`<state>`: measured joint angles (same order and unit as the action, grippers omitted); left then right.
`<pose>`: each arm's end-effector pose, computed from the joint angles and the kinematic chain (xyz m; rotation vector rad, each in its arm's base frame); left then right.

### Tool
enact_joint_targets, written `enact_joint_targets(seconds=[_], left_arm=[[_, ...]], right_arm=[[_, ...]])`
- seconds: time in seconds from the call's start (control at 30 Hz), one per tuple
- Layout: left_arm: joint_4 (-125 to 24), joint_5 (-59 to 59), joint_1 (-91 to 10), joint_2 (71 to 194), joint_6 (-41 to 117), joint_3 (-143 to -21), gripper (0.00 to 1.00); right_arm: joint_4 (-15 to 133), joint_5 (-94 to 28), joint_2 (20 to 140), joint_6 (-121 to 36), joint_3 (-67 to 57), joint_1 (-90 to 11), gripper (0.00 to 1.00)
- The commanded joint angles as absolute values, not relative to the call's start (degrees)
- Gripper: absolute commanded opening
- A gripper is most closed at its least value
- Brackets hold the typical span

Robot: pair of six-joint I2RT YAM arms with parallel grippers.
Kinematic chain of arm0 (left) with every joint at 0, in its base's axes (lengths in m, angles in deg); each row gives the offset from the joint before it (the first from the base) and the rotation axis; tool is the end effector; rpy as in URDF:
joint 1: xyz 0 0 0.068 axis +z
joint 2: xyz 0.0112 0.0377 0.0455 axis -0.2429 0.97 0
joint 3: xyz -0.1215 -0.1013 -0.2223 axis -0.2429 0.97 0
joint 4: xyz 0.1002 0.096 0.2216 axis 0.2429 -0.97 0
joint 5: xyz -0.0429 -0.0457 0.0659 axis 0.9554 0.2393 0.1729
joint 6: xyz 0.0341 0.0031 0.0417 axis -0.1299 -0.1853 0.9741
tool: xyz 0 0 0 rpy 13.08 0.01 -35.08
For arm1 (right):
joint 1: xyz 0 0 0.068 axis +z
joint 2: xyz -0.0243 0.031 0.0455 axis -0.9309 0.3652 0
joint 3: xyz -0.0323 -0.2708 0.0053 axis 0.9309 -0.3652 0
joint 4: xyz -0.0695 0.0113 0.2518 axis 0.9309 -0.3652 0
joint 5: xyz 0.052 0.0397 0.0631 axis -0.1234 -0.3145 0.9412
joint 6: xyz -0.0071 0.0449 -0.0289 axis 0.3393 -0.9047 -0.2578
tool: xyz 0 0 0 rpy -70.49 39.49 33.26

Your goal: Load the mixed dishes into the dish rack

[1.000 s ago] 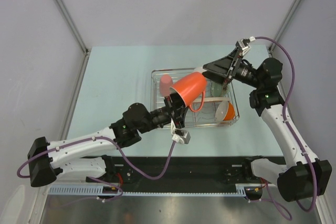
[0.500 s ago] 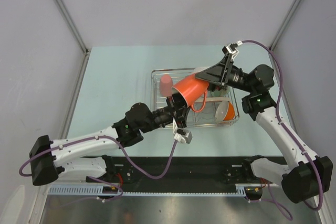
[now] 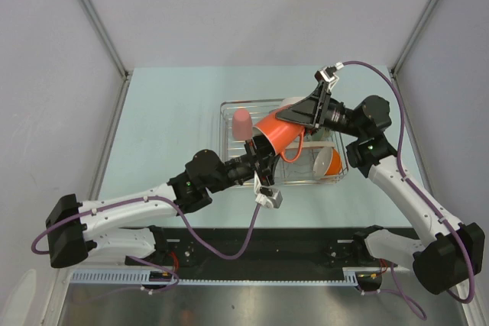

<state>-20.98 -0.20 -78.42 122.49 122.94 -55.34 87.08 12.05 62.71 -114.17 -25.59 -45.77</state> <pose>0.1109 -0.2430 0.3505 1.3126 0.3806 0.0283 0.2155 0.1212 0.4032 -0.1949 1.7050 1.9642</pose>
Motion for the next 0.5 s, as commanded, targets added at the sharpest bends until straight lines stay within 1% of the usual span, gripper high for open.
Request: enact_joint_targets(seconds=[0.0, 0.13, 0.2, 0.3, 0.4, 0.47], left_arm=[[-16.41, 0.27, -78.31, 122.64, 122.21, -57.90, 0.00], [-15.88, 0.27, -77.61, 122.73, 121.95, -57.81, 0.00], [-16.14, 0.27, -77.52, 122.64, 121.95, -57.82, 0.00], [-16.15, 0.36, -77.25, 122.29, 122.21, -57.20, 0.00], [-16.06, 0.27, -77.08, 122.20, 122.21, -56.94, 0.00], [-15.88, 0.09, -76.81, 122.29, 122.13, -56.76, 0.00]], right_arm=[[88.27, 13.35, 62.22, -113.66, -25.13, -43.80, 0.91], [86.78, 14.14, 62.05, -112.43, -25.13, -43.27, 0.89], [84.94, 14.32, 61.78, -111.55, -25.13, -43.36, 0.86], [84.40, 14.93, 61.96, -111.37, -25.13, -43.44, 0.75], [82.91, 15.37, 61.96, -110.58, -25.05, -43.44, 0.70], [82.38, 15.46, 62.05, -110.40, -25.13, -43.62, 0.59]])
